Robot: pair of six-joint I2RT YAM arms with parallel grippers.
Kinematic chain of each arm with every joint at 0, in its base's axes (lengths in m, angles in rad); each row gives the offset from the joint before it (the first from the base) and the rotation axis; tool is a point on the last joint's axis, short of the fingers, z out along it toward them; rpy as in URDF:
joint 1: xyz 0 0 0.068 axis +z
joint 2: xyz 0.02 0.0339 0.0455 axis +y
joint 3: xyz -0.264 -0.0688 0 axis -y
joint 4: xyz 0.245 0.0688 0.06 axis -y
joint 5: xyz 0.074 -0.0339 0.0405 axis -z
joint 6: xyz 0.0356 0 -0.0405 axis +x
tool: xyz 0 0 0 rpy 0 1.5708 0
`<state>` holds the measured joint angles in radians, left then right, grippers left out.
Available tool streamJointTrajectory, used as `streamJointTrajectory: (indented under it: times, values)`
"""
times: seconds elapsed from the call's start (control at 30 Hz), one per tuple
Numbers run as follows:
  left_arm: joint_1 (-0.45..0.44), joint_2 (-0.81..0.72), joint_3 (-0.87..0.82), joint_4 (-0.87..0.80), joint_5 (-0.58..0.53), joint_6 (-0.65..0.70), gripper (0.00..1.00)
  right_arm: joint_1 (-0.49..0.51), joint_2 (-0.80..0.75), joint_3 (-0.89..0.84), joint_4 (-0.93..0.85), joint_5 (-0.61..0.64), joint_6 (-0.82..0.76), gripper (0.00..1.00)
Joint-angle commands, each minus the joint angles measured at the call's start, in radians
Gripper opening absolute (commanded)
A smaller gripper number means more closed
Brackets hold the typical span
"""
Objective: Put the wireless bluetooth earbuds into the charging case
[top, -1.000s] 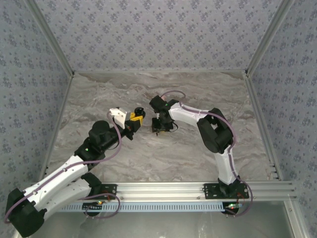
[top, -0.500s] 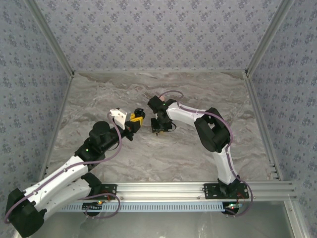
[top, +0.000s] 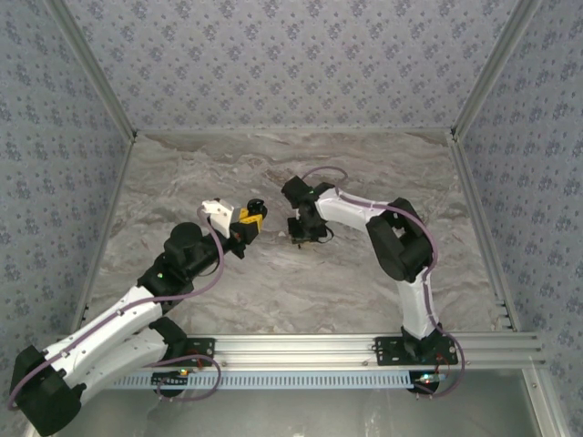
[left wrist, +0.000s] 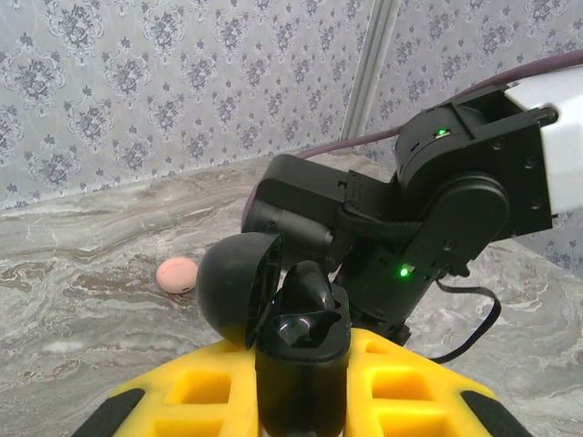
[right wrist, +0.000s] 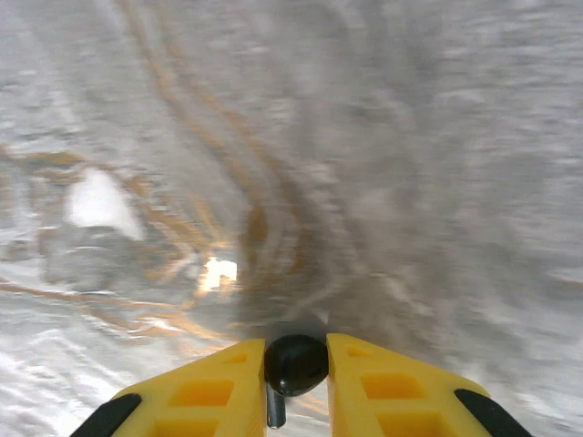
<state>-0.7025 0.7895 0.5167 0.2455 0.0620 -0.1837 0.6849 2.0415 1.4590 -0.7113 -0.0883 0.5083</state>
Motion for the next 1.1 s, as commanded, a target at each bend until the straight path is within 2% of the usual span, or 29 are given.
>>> streamJointTrajectory:
  times: [0.0, 0.2, 0.43, 0.57, 0.67, 0.87, 1.07]
  values:
    - [-0.001, 0.008, 0.010, 0.039, 0.004, 0.001, 0.18, -0.027, -0.053, -0.045, -0.039, 0.039, -0.078, 0.22]
    - [0.000, 0.019, 0.009, 0.065, 0.007, -0.012, 0.19, -0.060, -0.069, -0.071, -0.066, 0.015, -0.205, 0.22]
    - [-0.001, 0.035, 0.013, 0.067, 0.010, -0.015, 0.19, -0.079, -0.063, -0.064, -0.073, 0.006, -0.218, 0.28]
    - [-0.001, 0.039, 0.017, 0.063, 0.012, -0.013, 0.19, -0.079, -0.072, -0.047, -0.083, -0.014, -0.204, 0.37]
    - [-0.001, 0.036, 0.017, 0.063, 0.012, -0.014, 0.19, -0.079, -0.075, -0.031, -0.101, -0.022, -0.162, 0.39]
    - [-0.001, 0.036, 0.014, 0.064, 0.012, -0.017, 0.18, -0.078, -0.070, -0.027, -0.090, -0.056, -0.062, 0.41]
    - [0.000, 0.037, 0.014, 0.063, 0.013, -0.016, 0.19, -0.074, -0.054, -0.017, -0.089, -0.032, -0.019, 0.41]
